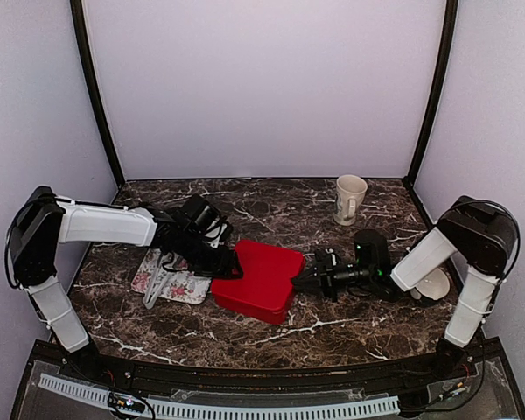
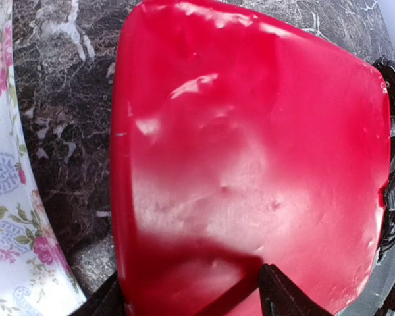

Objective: Pack the chocolate

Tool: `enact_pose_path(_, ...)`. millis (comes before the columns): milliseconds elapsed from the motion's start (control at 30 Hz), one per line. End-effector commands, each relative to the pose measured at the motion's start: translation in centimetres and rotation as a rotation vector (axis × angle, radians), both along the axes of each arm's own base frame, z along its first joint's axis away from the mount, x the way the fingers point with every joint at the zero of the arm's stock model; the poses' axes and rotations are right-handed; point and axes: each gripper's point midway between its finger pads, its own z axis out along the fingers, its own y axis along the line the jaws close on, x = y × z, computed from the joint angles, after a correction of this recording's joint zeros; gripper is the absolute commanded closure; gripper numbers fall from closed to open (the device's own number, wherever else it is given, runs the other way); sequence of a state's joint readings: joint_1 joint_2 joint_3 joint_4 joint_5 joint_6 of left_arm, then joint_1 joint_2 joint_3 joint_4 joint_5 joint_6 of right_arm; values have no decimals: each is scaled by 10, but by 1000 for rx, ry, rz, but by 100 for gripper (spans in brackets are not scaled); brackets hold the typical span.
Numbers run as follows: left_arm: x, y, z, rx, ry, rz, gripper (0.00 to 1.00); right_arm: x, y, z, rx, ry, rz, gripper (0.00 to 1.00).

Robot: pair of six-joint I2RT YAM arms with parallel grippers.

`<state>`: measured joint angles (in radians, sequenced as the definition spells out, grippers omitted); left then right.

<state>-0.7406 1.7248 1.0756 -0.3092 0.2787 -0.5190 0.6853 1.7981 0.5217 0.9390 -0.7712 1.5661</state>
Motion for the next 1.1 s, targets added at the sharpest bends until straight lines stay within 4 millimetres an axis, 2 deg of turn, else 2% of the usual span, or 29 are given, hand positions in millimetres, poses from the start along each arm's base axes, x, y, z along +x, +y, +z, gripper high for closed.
enact_pose_path(0, -21, -37, 13, -62, -47, -150, 31, 30, 19, 68, 209, -100, -96, 100)
enact_pose_path(100, -17, -30, 19, -38, -93, -143, 22, 29, 15, 60, 193, -77, -110, 100)
enact_pose_path(200, -11, -20, 37, -19, -200, -159, 15, 26, 10, 48, 164, -61, -119, 100)
enact_pose_path(333, -6, -7, 66, 11, -366, -214, 12, 21, 7, 39, 143, -52, -106, 100)
enact_pose_path(467, -17, -5, 84, 17, -498, -329, 12, 18, 8, 34, 132, -53, -88, 100)
enact_pose_path(600, -32, -4, 84, 81, -592, -451, 13, 16, 7, 28, 116, -51, -78, 100)
enact_pose_path(700, -35, -3, 80, 73, -617, -463, 14, 13, 6, 25, 112, -51, -70, 100)
enact_pose_path(833, -44, -3, 40, 106, -499, -505, 13, 9, 5, 27, 113, -60, -50, 100)
enact_pose_path(900, -50, -11, 32, 70, -446, -516, 13, 7, 2, 28, 106, -64, -48, 100)
enact_pose_path(1000, -40, -8, 45, 60, -501, -444, 9, 2, -5, 23, 71, -62, -48, 100)
enact_pose_path(1067, -31, -3, 67, 1, -569, -370, 5, -1, -10, 18, 38, -62, -43, 100)
